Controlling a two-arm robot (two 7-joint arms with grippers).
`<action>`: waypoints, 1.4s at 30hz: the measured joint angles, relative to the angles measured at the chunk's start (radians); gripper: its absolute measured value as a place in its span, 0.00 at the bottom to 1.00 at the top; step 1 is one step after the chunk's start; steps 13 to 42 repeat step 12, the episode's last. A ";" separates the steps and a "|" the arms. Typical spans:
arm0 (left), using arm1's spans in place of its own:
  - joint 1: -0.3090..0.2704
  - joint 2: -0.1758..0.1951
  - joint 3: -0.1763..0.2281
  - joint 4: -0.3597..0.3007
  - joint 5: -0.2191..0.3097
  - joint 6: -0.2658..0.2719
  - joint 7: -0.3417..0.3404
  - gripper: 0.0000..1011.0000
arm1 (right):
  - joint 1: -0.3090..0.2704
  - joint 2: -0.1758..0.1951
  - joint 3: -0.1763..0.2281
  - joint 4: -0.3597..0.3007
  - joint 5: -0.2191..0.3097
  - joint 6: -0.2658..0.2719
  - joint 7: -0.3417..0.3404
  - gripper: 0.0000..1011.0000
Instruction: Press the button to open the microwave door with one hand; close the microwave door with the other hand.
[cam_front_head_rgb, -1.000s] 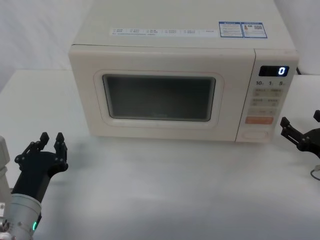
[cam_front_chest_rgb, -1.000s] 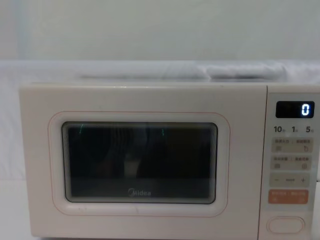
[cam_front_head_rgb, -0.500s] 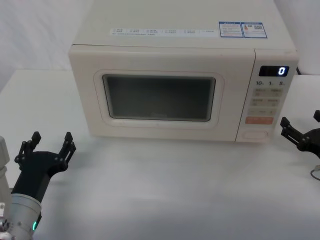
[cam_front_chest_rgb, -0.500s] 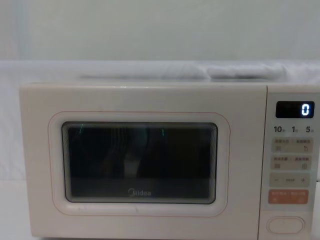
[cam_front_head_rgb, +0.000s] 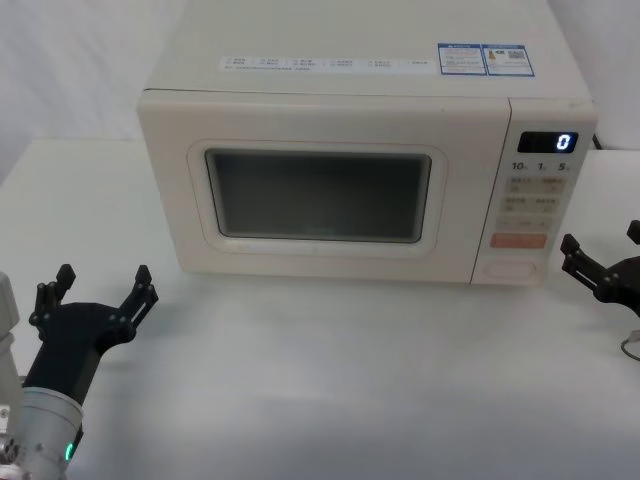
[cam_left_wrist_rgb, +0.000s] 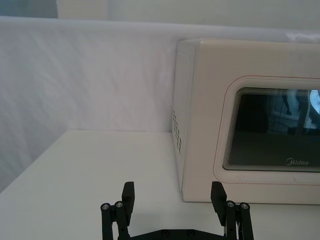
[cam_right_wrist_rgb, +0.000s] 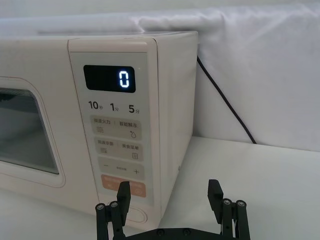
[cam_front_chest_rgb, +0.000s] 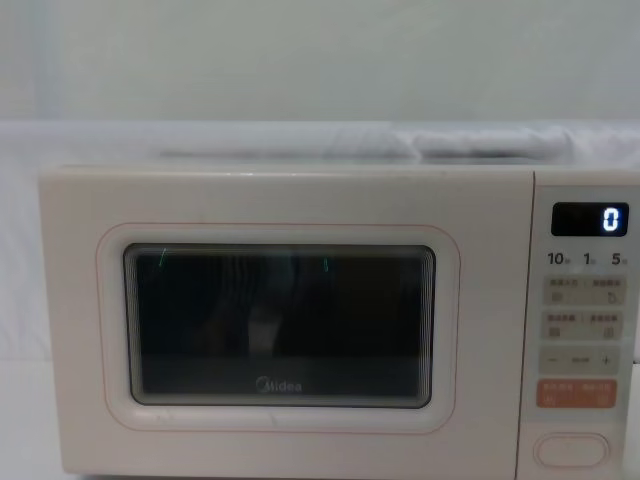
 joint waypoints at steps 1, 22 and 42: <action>0.000 0.000 0.000 0.000 0.000 0.000 0.000 0.99 | 0.000 0.000 0.000 0.000 0.000 0.000 0.000 0.99; 0.000 0.000 0.000 0.000 0.000 0.000 0.000 0.99 | 0.000 0.000 0.000 0.000 0.000 0.000 0.000 0.99; 0.000 0.000 0.000 0.000 0.000 0.000 0.000 0.99 | 0.000 0.000 0.000 0.000 0.000 0.000 0.000 0.99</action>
